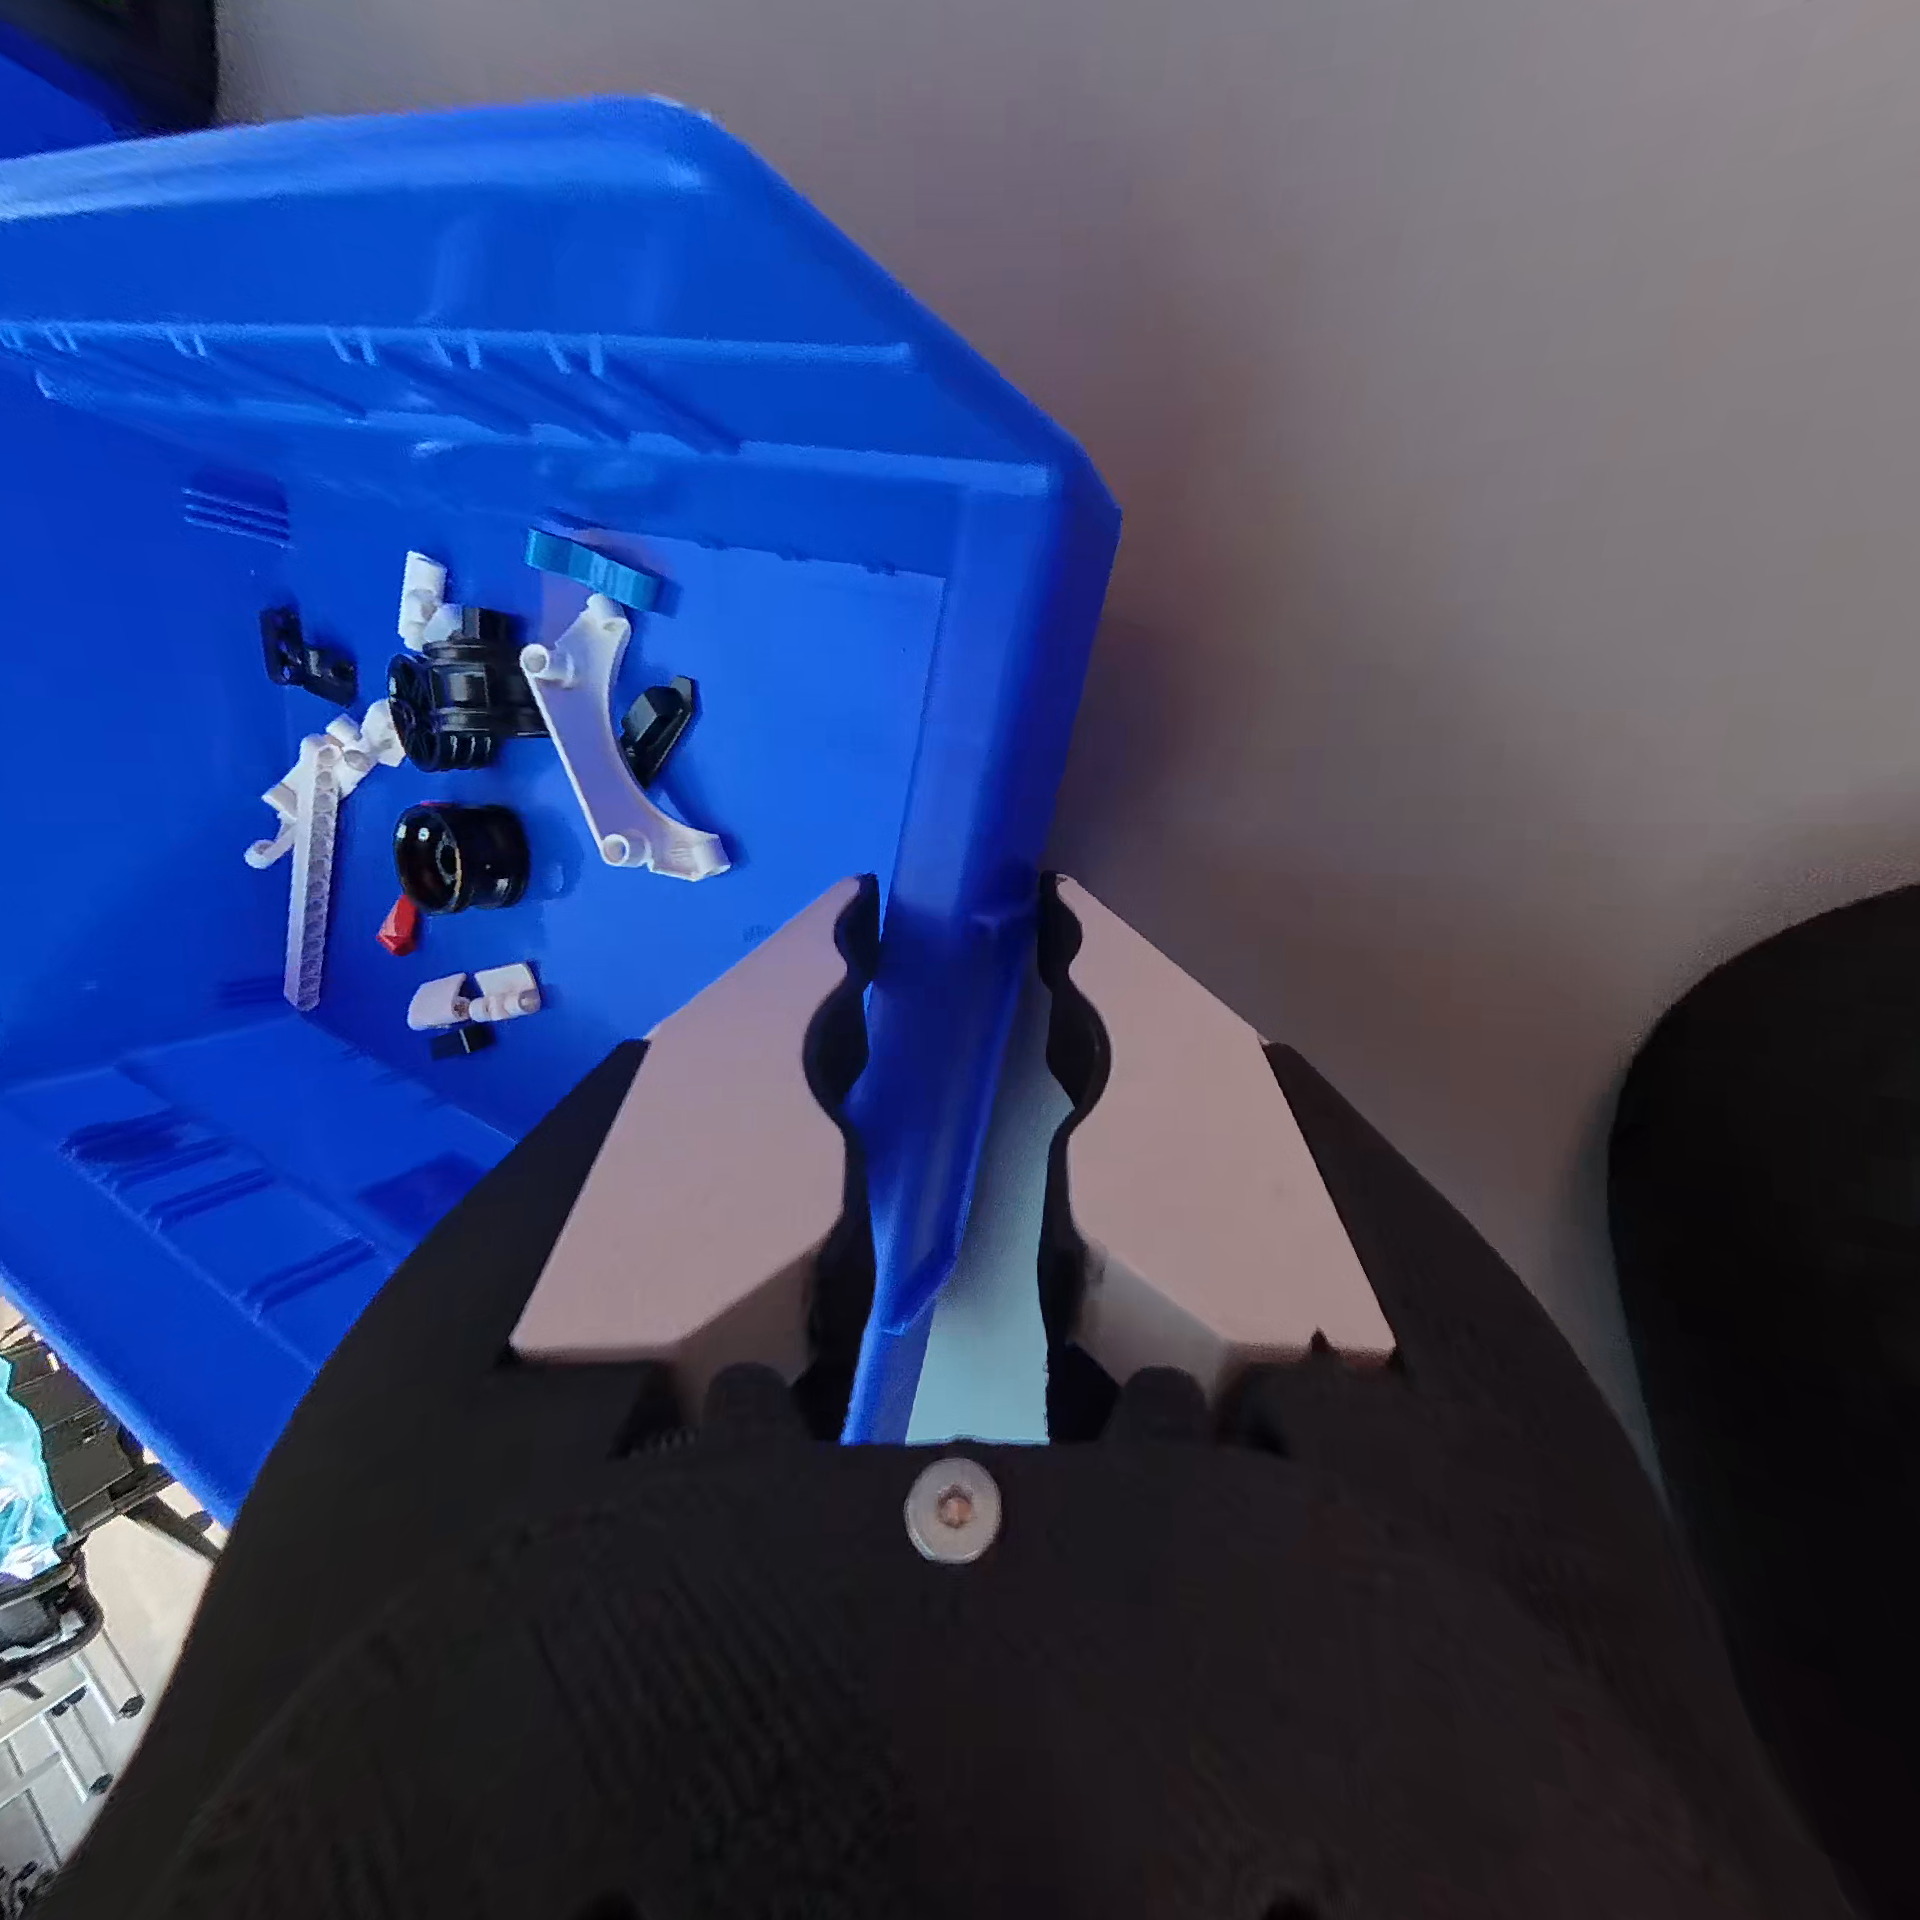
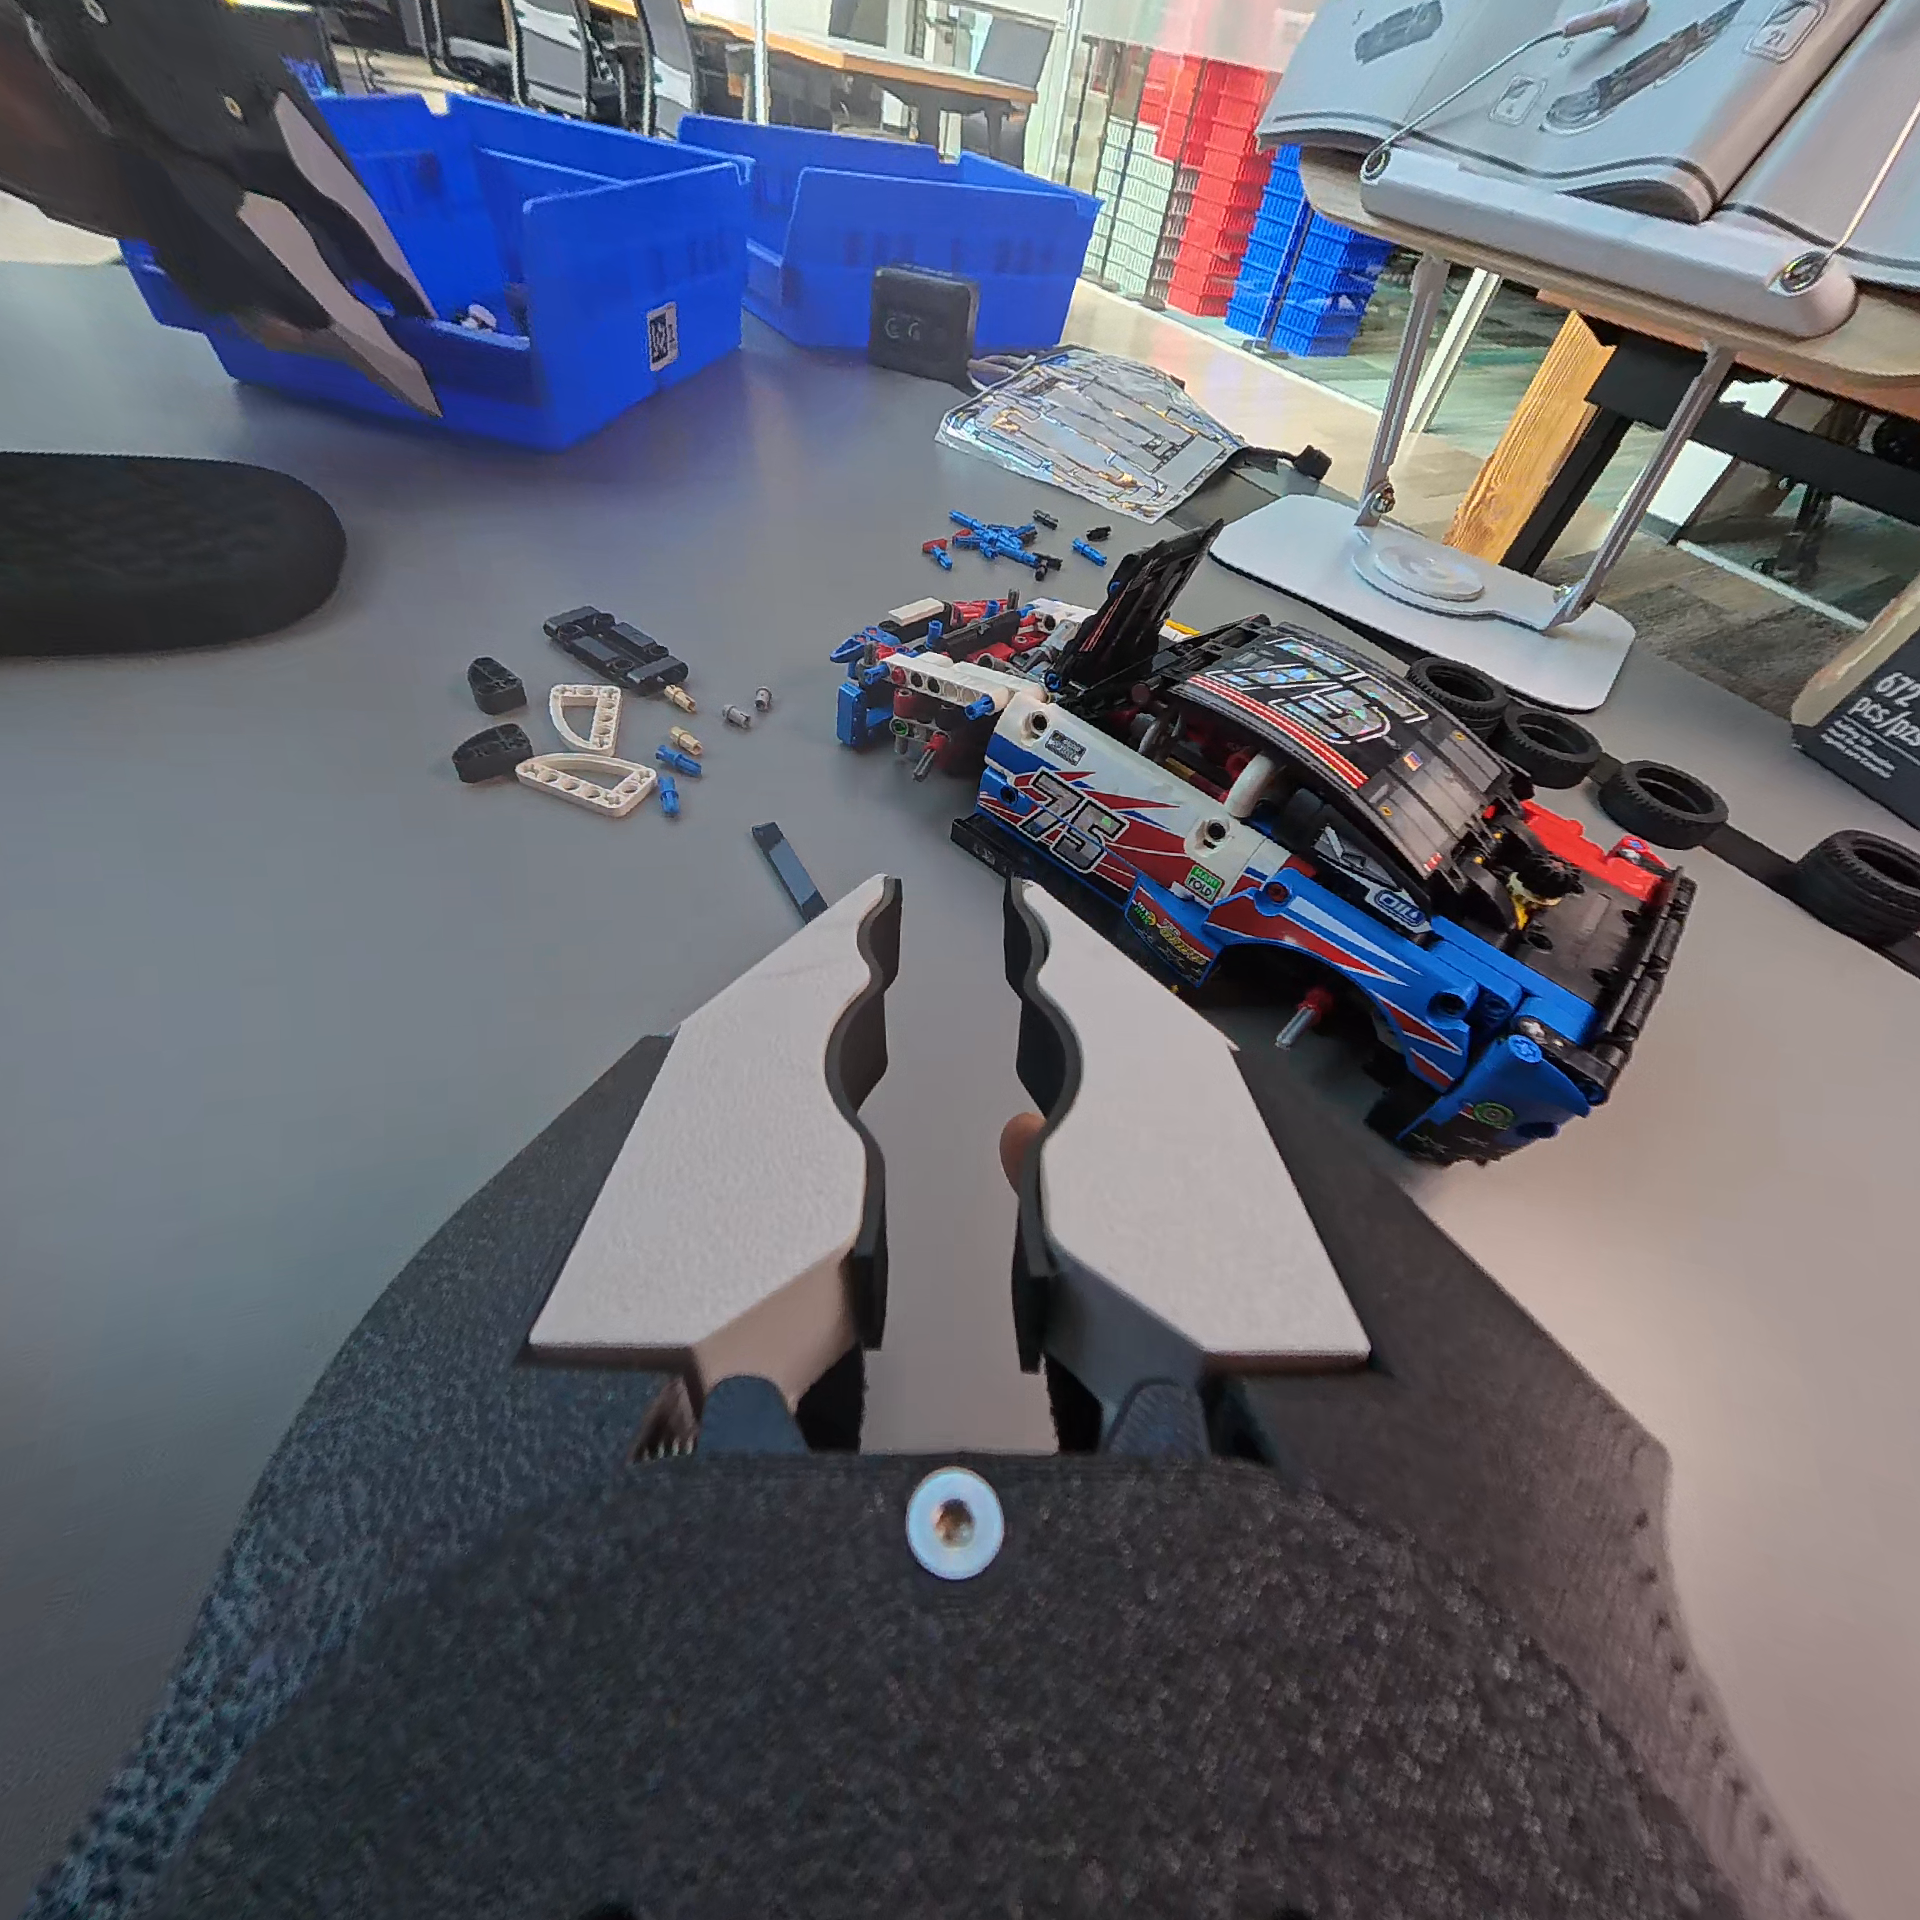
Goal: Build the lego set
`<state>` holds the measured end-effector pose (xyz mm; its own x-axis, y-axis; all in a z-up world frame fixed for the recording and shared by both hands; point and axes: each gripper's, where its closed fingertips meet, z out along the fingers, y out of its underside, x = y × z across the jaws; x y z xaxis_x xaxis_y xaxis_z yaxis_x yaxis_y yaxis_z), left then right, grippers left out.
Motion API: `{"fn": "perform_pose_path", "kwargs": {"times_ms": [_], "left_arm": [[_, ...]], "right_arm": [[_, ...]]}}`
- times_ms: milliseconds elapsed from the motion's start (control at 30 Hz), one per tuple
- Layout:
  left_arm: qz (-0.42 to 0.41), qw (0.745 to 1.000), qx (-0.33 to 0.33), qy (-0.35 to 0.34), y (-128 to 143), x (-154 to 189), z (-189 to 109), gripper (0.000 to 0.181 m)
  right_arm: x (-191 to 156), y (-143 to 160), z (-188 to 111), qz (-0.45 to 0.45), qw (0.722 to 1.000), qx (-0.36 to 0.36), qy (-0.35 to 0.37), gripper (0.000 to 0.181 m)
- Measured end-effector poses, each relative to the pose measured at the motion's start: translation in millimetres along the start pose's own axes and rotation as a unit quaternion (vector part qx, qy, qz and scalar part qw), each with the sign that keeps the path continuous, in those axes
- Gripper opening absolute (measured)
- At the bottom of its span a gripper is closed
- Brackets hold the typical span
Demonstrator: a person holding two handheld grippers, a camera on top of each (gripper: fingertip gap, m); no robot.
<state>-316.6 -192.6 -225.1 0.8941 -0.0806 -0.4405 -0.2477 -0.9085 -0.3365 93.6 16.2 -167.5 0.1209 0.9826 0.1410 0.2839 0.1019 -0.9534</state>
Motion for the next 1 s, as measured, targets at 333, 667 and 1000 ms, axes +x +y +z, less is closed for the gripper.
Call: {"fn": "perform_pose_path", "kwargs": {"times_ms": [333, 667, 1000], "left_arm": [[0.001, 1.0, -0.001, -0.031, -25, -11, 16, 0.027], [0.027, 0.988, 0.107, -0.104, -88, 11, -39, 0.023], [-0.099, 0.841, 0.461, 0.264, -281, 148, -88, 0.028]], "right_arm": [[1, 3, 1, 0.003, 1.0, -0.004, 0.002, 0.017], [1, 6, 4, 0.008, 1.0, -0.008, -0.001, 0.017], [2, 3, 7, -0.004, 1.0, 0.0, 0.016, 0.017]]}}
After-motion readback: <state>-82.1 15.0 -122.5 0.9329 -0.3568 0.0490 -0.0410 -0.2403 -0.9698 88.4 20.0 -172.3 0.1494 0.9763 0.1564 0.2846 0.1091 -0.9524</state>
